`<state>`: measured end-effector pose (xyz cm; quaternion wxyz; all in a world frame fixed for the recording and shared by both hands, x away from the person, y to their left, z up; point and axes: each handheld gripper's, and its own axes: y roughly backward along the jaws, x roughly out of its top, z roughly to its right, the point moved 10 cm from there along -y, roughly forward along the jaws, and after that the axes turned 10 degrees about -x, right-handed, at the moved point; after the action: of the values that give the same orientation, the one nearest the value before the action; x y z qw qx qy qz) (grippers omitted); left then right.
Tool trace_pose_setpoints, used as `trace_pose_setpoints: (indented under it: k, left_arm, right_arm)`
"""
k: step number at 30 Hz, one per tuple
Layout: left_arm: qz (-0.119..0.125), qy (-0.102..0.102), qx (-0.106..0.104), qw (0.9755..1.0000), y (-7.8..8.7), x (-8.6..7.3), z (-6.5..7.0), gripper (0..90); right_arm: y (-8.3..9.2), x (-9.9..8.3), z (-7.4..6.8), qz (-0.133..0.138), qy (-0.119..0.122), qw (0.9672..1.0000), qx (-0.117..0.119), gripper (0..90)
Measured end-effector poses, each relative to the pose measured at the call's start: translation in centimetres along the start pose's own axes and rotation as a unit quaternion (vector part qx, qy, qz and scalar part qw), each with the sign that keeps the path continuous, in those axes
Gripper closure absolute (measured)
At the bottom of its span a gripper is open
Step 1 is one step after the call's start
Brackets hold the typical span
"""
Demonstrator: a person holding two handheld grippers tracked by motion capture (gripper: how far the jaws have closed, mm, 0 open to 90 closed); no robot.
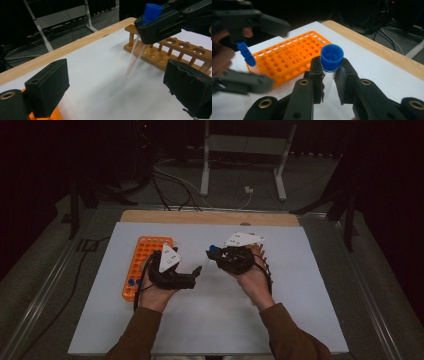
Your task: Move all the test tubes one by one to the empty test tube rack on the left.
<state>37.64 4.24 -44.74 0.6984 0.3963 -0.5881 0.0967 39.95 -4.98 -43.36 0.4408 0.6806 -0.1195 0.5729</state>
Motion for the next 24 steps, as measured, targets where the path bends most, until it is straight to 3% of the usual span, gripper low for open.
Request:
trace_pose_setpoints:
  k: [7, 16, 24]
  left_arm:
    - [-0.003, -0.015, -0.016, 0.9998, -1.4, 0.2, 1.2, 19.9]
    - [0.012, -0.023, -0.031, 0.9992, -1.6, 0.3, 1.5, 56.7]
    - [0.009, -0.018, -0.033, 0.9992, -1.6, -0.1, 1.2, 75.1]
  right_arm:
    - [0.0, 0.7, -1.2, 0.006, 0.001, 0.9999, 0.014, 77.2]
    - [0.1, 1.0, -2.0, 0.01, -0.009, 0.9994, 0.031, 77.2]
    - [0.2, 1.2, -2.5, 0.01, -0.01, 0.9988, 0.047, 77.3]
